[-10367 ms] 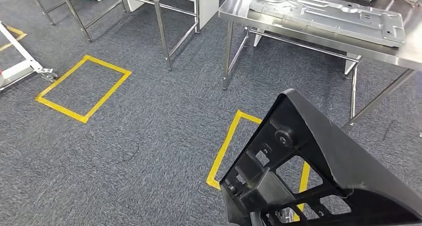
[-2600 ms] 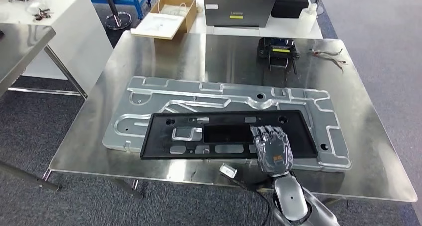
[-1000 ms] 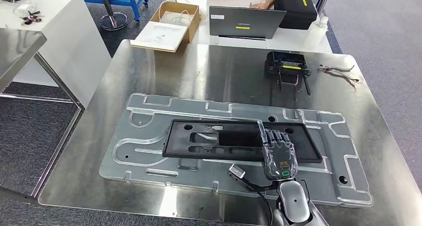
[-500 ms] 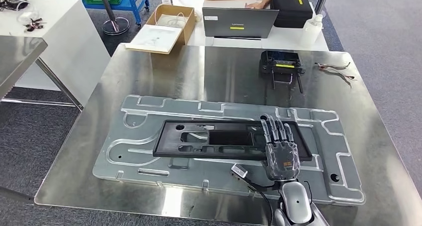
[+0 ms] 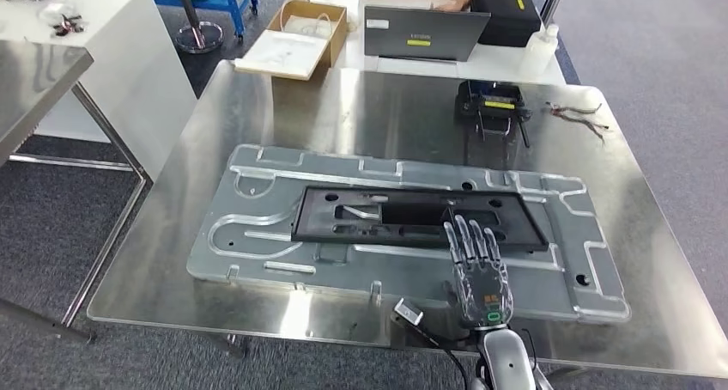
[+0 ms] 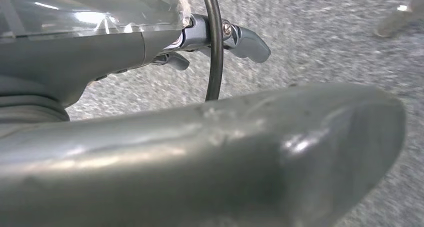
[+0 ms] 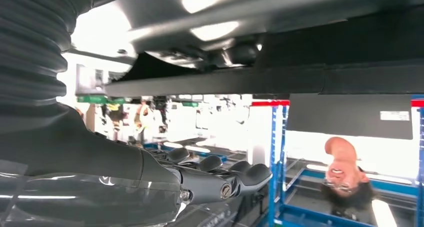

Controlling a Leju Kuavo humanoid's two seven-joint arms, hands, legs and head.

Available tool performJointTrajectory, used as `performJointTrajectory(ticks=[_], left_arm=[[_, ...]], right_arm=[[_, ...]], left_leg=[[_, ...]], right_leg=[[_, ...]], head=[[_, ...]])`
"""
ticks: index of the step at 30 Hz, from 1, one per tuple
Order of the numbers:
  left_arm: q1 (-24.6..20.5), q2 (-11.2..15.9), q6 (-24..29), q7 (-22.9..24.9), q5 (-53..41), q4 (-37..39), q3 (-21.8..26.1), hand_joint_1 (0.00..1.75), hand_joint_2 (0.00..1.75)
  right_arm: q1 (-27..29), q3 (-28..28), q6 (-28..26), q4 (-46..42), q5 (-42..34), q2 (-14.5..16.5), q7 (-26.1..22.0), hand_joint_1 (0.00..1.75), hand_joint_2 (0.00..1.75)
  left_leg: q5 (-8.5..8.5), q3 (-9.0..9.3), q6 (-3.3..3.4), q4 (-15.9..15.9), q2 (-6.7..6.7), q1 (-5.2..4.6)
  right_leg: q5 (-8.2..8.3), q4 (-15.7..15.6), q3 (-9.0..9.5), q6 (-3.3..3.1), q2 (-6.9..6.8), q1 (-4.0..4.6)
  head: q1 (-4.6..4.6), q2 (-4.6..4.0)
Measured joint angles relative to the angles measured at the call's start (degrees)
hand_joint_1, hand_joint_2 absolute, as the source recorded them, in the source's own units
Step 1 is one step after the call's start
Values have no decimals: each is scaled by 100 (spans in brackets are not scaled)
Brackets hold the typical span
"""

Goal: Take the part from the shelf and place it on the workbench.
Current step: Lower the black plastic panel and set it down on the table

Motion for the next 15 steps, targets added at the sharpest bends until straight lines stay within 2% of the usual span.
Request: performJointTrajectory(ticks=[1,2,3,4,5,6,7,8,9,11,12,13,15], left_arm=[[4,1,0,1,1,0,2,0,0],[6,1,0,1,5,1,4,0,0],[6,1,-1,2,10,1,6,0,0],[6,1,-1,2,15,1,8,0,0],[3,-2,-2,2,19,2,9,0,0],[1,-14,-7,2,19,2,9,0,0],[1,-25,-12,3,20,1,10,0,0],[-1,-36,-16,5,20,1,10,0,0],[-1,-45,-20,9,21,1,11,0,0],[4,-42,-21,17,23,0,14,0,0],[7,-39,-21,23,24,0,15,0,0],[11,-37,-23,28,25,0,17,0,0],[10,-34,-26,34,26,1,19,0,0]], right_arm=[[7,0,-7,-7,0,1,1,0,175],[15,0,-16,-20,0,2,7,0,175],[22,0,-29,-36,0,1,18,0,175],[29,0,-41,-61,0,1,33,0,175],[34,1,-50,-89,0,1,58,0,175],[37,5,-54,-123,0,-1,89,0,175],[41,20,-51,-157,0,-3,125,0,175],[48,43,-44,-185,0,-10,168,0,175],[57,74,-34,-206,0,-20,214,0,175],[73,158,-20,-219,0,-43,307,0,175],[77,205,-16,-221,0,-55,349,0,175],[81,254,-17,-223,1,-65,386,0,175],[96,351,-29,-223,1,-82,440,0,175]], left_leg=[[52,-76,3,7,8,-10],[102,-155,3,15,15,-21],[146,-227,0,27,18,-31],[188,-292,-6,39,19,-40],[228,-343,-13,51,19,-46],[267,-385,-31,63,17,-59],[308,-405,-57,61,17,-63],[349,-413,-89,54,18,-60],[394,-418,-129,38,19,-56],[446,-436,-205,17,15,-45],[360,-476,-235,70,11,-44],[162,-543,-261,222,5,-43],[-441,-723,-306,843,-1,-21]], right_leg=[[-183,335,-78,10,0,0],[-250,535,-76,11,0,1],[-197,530,34,-1,0,7],[-65,311,256,-27,0,18],[70,-67,562,-71,1,38],[133,-513,880,-127,-2,64],[171,-857,1113,-173,-8,91],[166,-1085,1250,-211,-12,116],[165,-1182,1286,-239,-16,135],[284,-1227,1227,-300,-26,124],[357,-1250,1176,-341,-34,107],[435,-1275,1111,-381,-43,87],[573,-1277,940,-426,-49,80]], head=[[0,0],[0,0],[0,0],[0,0],[0,0],[0,0],[-1,0],[0,0],[0,0],[1,0],[-1,0],[-1,0],[-2,0]])
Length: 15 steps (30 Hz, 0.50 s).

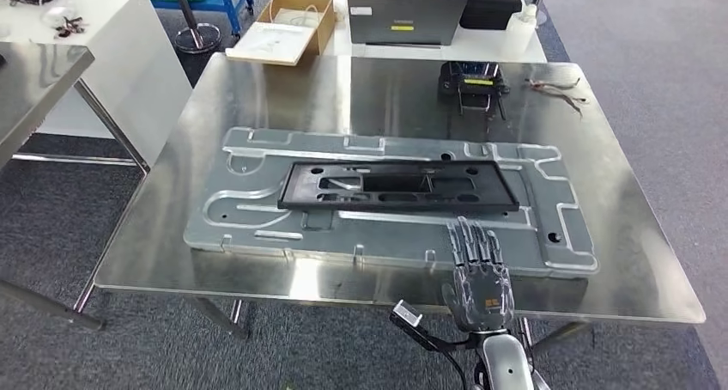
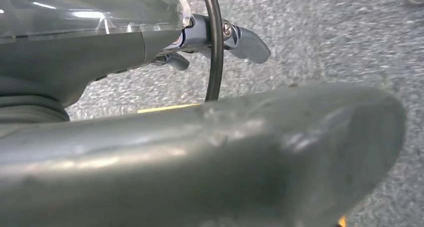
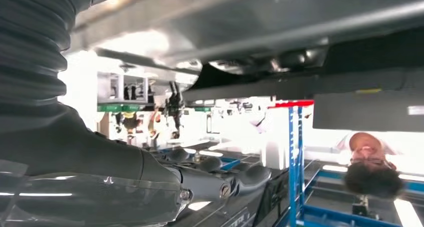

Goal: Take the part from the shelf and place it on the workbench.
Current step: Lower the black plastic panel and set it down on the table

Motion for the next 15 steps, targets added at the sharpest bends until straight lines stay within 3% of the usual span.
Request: performJointTrajectory(ticks=[1,2,3,4,5,6,8,9,11,12,13,15], left_arm=[[-1,2,-1,2,1,0,1,0,0],[-2,5,-1,4,2,-1,2,0,0],[-3,10,0,7,4,-1,4,0,0],[-3,16,1,9,5,-2,7,0,0],[-7,22,2,11,5,-2,10,0,0],[-15,26,2,12,5,-2,14,0,0],[-27,31,2,12,3,-1,20,0,0],[-29,31,2,13,3,-1,25,0,0],[-23,31,2,15,2,1,38,0,0],[-25,29,2,16,2,0,44,0,0],[-27,28,1,16,2,-1,49,0,0],[-28,28,0,16,2,-2,57,0,0]], right_arm=[[10,50,-11,2,1,-8,30,0,175],[19,102,-22,5,1,-21,67,0,175],[23,154,-31,9,1,-38,117,0,175],[24,210,-36,14,1,-60,175,0,175],[23,264,-38,16,1,-83,229,0,175],[21,315,-39,17,1,-107,272,0,175],[14,390,-44,17,1,-147,311,0,175],[11,414,-48,17,1,-162,315,0,175],[14,449,-55,20,1,-191,318,0,175],[16,463,-57,22,1,-209,320,0,175],[19,475,-57,26,1,-224,322,0,175],[20,496,-57,32,1,-250,325,0,175]], left_leg=[[-223,-70,-25,371,-1,10],[-304,-86,-46,655,0,17],[-247,-25,-62,779,1,21],[-94,133,-70,699,1,26],[59,388,-71,426,1,33],[99,709,-66,7,-1,35],[3,1187,-8,-691,-20,19],[-63,1275,32,-856,-28,4],[6,1224,130,-892,-17,-5],[71,1174,188,-899,-1,-2],[150,1103,244,-914,16,5],[313,918,310,-923,37,8]], right_leg=[[67,13,-97,-3,-4,2],[132,31,-197,4,-9,3],[191,58,-301,16,-15,1],[243,94,-405,33,-19,-3],[287,139,-502,55,-20,-8],[326,195,-591,82,-21,-5],[396,282,-694,146,-28,6],[439,296,-710,180,-31,9],[516,289,-720,252,-26,-4],[452,329,-753,286,-11,-14],[269,460,-812,318,5,-22],[-349,1042,-984,371,29,-42]], head=[[0,0],[0,0],[0,0],[0,0],[0,0],[-1,0],[1,0],[2,0],[3,0],[4,0],[4,0],[4,0]])
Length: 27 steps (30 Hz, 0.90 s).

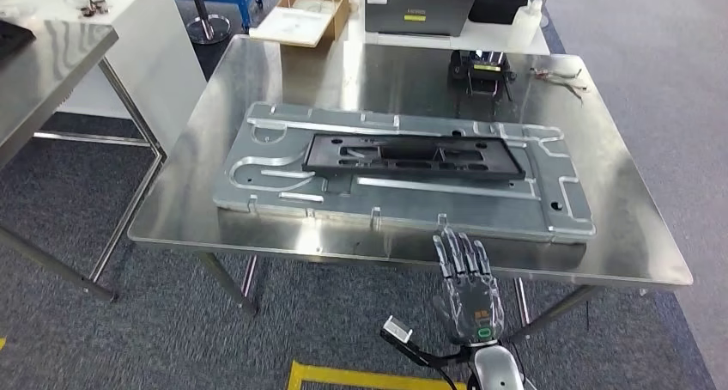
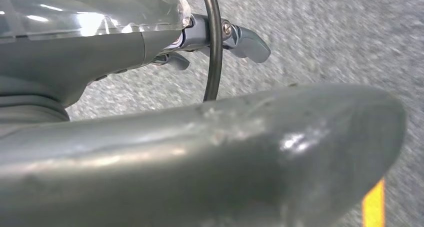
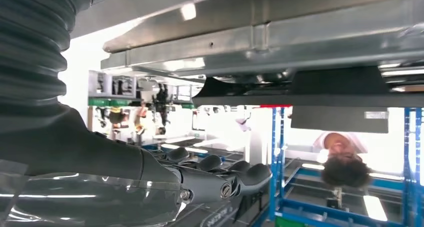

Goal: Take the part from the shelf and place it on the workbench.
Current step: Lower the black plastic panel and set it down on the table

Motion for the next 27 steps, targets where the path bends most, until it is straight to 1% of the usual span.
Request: performJointTrajectory(ticks=[1,2,3,4,5,6,7,8,9,10,11,12,13,14,15,16,17,18,19,20,21,22,23,24,25,26,27], left_arm=[[3,1,0,0,0,0,4,0,0],[7,2,0,0,0,0,8,0,0],[9,3,0,0,0,0,11,0,0],[10,3,0,0,0,0,14,0,0],[10,3,0,0,0,1,15,0,0],[8,2,1,0,1,1,16,0,0],[6,0,2,-1,3,2,17,0,0],[5,-2,4,-1,6,2,19,0,0],[4,-4,6,-1,10,2,22,0,0],[6,-5,9,-1,14,2,25,0,0],[11,-5,13,0,23,2,29,0,0],[16,-4,18,-1,38,1,35,0,0],[24,-4,22,-1,53,1,42,0,0],[33,-5,26,-3,73,1,51,0,0],[37,-7,27,-5,95,1,64,0,0],[41,-10,28,-8,116,1,79,0,0],[43,-11,30,-12,144,1,99,0,0],[46,-12,32,-20,174,0,126,0,0],[51,-13,33,-29,205,0,155,0,0],[58,-13,33,-39,232,0,184,0,0],[63,-14,33,-49,253,0,209,0,0],[63,-15,34,-57,267,-2,225,0,0],[60,-17,35,-62,277,-5,238,0,0],[55,-21,36,-70,285,-8,252,0,0],[53,-25,37,-75,291,-10,270,0,0],[55,-33,37,-79,295,-11,289,0,0],[53,-43,37,-82,295,-11,303,0,0]], right_arm=[[0,9,0,4,0,-8,0,0,175],[2,14,0,8,0,-17,1,0,175],[3,17,-1,13,0,-27,7,0,175],[3,20,-2,15,0,-37,22,0,175],[0,30,-5,16,0,-48,50,0,175],[-6,50,-11,12,0,-63,93,0,175],[-16,82,-20,4,0,-81,145,0,175],[-25,130,-33,-7,0,-103,209,0,175],[-33,191,-55,-20,0,-132,279,0,175],[-34,260,-77,-31,0,-158,344,0,175],[-22,335,-99,-42,0,-179,403,0,175],[4,403,-126,-57,0,-195,435,0,175],[59,454,-170,-76,-15,-185,416,0,175],[145,484,-243,-97,-82,-144,314,0,131],[264,483,-330,-115,-218,-81,131,0,87],[412,450,-418,-130,-440,12,-142,0,44],[576,385,-482,-143,-734,116,-472,0,0],[750,275,-516,-158,-1091,227,-852,0,0],[921,123,-534,-173,-1479,352,-1251,0,0],[1078,-55,-540,-184,-1835,477,-1603,0,0],[1209,-242,-544,-191,-2124,600,-1876,0,0],[1310,-406,-549,-196,-2303,701,-2037,0,0],[1384,-536,-554,-204,-2385,778,-2108,0,0],[1438,-633,-562,-213,-2416,836,-2138,0,0],[1480,-701,-570,-221,-2427,883,-2155,0,0],[1521,-758,-577,-227,-2435,925,-2167,0,0],[1557,-804,-584,-230,-2440,957,-2174,0,0]], left_leg=[[80,-101,7,6,3,-4],[156,-205,2,14,4,-7],[228,-307,-7,27,4,-9],[295,-408,-20,42,4,-9],[354,-500,-36,59,4,-9],[407,-575,-56,80,3,-10],[457,-636,-82,102,1,-15],[508,-672,-115,111,0,-20],[561,-692,-152,109,0,-20],[615,-701,-192,95,1,-19],[665,-707,-231,79,-3,-14],[632,-733,-263,102,-10,-7],[476,-779,-290,211,-18,-1],[215,-847,-312,422,-25,6],[-125,-924,-329,738,-27,14],[-424,-988,-346,1106,-27,17],[-588,-1018,-360,1438,-27,17],[-609,-989,-366,1663,-27,16],[-495,-879,-362,1715,-27,16],[-328,-673,-346,1572,-28,15],[-219,-371,-318,1242,-31,11],[-221,-25,-287,788,-34,-3],[-287,243,-256,400,-36,-18],[-373,416,-227,115,-37,-37],[-414,473,-198,-23,-34,-59],[-364,436,-157,-44,-29,-59],[-294,395,-113,-68,-12,-54]], right_leg=[[-259,369,-75,21,2,-6],[-380,671,-101,35,3,-11],[-359,827,-55,41,3,-12],[-228,788,90,37,3,-12],[-66,557,332,23,3,-11],[20,169,655,-4,5,-7],[18,-288,982,-36,9,6],[-29,-643,1215,-69,11,22],[-91,-874,1348,-104,14,42],[-100,-969,1372,-137,14,61],[-48,-974,1333,-176,8,56],[14,-988,1292,-222,-4,49],[87,-1003,1233,-274,-17,38],[162,-1016,1161,-315,-31,28],[231,-1012,1079,-344,-43,37],[297,-1004,989,-359,-51,47],[361,-989,897,-357,-59,57],[421,-964,797,-355,-70,66],[478,-930,688,-351,-79,74],[531,-891,578,-344,-83,81],[583,-846,479,-336,-84,84],[631,-802,394,-319,-78,94],[679,-775,343,-296,-73,100],[728,-759,318,-267,-71,99],[783,-765,308,-232,-70,95],[840,-785,305,-195,-68,89],[835,-780,283,-157,-54,77]], head=[[-1,0],[-1,0],[-1,0],[-2,0],[-1,0],[-2,0],[-2,0],[-2,0],[-4,0],[-3,0],[-3,0],[-4,0],[-3,0],[-5,0],[-5,0],[-5,0],[-5,0],[-5,0],[-5,0],[-6,0],[-6,0],[-7,0],[-6,0],[-5,0],[-5,0],[-4,0],[-3,0]])
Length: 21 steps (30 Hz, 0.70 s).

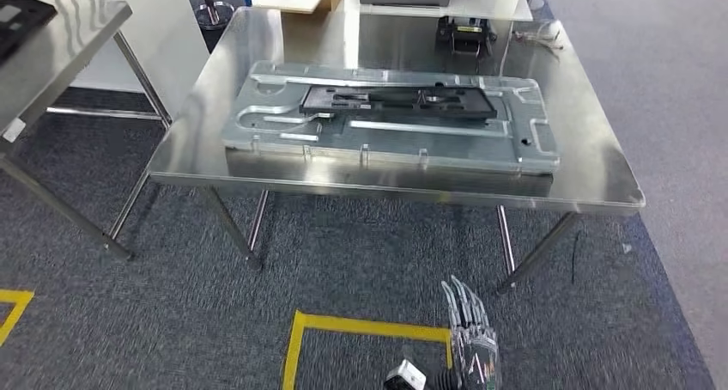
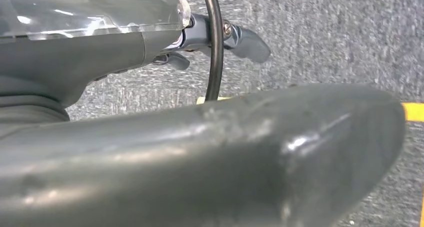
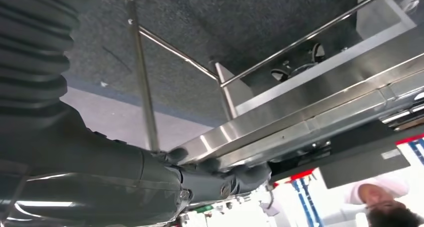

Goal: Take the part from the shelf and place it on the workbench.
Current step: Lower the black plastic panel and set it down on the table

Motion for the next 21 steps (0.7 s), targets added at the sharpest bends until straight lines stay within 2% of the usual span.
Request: performJointTrajectory(ticks=[1,2,4,5,6,7,8,9,10,11,12,13,15,16,17,18,19,20,21], left_arm=[[-2,-7,0,-1,0,0,10,0,0],[-4,-13,0,-2,0,0,14,0,0],[-3,-16,0,-3,0,0,17,0,0],[2,-16,0,-3,0,0,19,0,0],[5,-17,0,-3,0,0,19,0,0],[6,-20,0,-3,0,0,20,0,0],[6,-22,0,-3,0,0,20,0,0],[5,-27,0,-3,0,0,20,0,0],[2,-35,0,-3,0,0,20,0,0],[0,-42,0,-3,0,0,20,0,0],[-2,-48,0,-3,0,0,20,0,0],[-3,-52,0,-3,0,0,21,0,0],[3,-52,1,-3,0,-1,25,0,0],[8,-51,1,-3,1,-1,27,0,0],[16,-52,2,-3,1,-2,30,0,0],[23,-55,2,-3,1,-2,32,0,0],[27,-57,2,-3,1,-2,33,0,0],[29,-59,2,-3,0,-2,34,0,0],[29,-60,2,-3,0,-2,35,0,0]], right_arm=[[33,-40,-4,-3,-4,26,-2,0,0],[62,-76,-8,-7,-6,41,-5,0,0],[97,-134,-13,-10,-9,59,-8,0,0],[110,-158,-13,-10,-9,65,-9,0,0],[122,-177,-13,-9,-10,69,-9,0,0],[132,-189,-13,-9,-10,71,-9,0,0],[140,-196,-13,-9,-10,73,-9,0,0],[142,-199,-13,-9,-10,76,-9,0,0],[141,-200,-14,-14,-10,81,-9,0,0],[138,-201,-14,-22,-9,88,-10,0,0],[136,-202,-15,-31,-9,98,-11,0,0],[137,-203,-17,-39,-9,105,-11,0,0],[149,-205,-20,-44,-10,118,-11,0,0],[153,-206,-21,-44,-10,124,-11,0,0],[157,-207,-20,-44,-10,133,-11,0,0],[158,-208,-20,-45,-10,144,-11,0,0],[159,-209,-20,-46,-10,154,-11,0,0],[161,-209,-20,-45,-10,162,-11,0,0],[162,-209,-20,-44,-10,166,-11,0,0]], left_leg=[[84,-62,51,-16,16,11],[175,-143,93,-37,31,27],[342,-345,134,-35,46,30],[423,-453,133,-26,49,28],[504,-567,125,-11,51,27],[578,-681,112,11,54,28],[642,-787,96,39,55,30],[704,-889,75,72,54,31],[757,-974,47,109,50,26],[807,-1036,16,141,47,20],[862,-1075,-19,159,45,17],[917,-1094,-58,160,44,18],[1004,-1117,-137,142,44,38],[930,-1153,-171,187,36,49],[735,-1215,-202,326,27,55],[437,-1299,-225,573,18,64],[97,-1392,-247,931,14,65],[-163,-1464,-265,1323,13,65],[-276,-1490,-275,1659,12,66]], right_leg=[[-114,59,-40,38,20,-9],[-341,214,-102,74,40,-17],[-975,857,-264,136,60,-46],[-1184,1224,-322,160,60,-59],[-1245,1503,-325,178,60,-70],[-1167,1619,-245,188,60,-79],[-1002,1524,-64,189,60,-85],[-857,1222,237,180,60,-90],[-827,773,609,160,60,-80],[-887,304,948,132,60,-69],[-979,-57,1190,100,60,-52],[-1055,-255,1299,64,59,-31],[-993,-302,1245,-25,48,-24],[-924,-306,1186,-79,37,-28],[-843,-316,1111,-128,26,-36],[-759,-319,1020,-165,16,-40],[-680,-312,916,-187,12,-32],[-601,-296,805,-195,10,-24],[-525,-273,687,-195,8,-13]], head=[[1,0],[2,0],[2,0],[2,0],[2,0],[1,0],[1,0],[1,0],[1,0],[1,0],[1,0],[-1,0],[0,0],[-1,0],[0,0],[-1,0],[-1,0],[-1,0],[-1,0]])
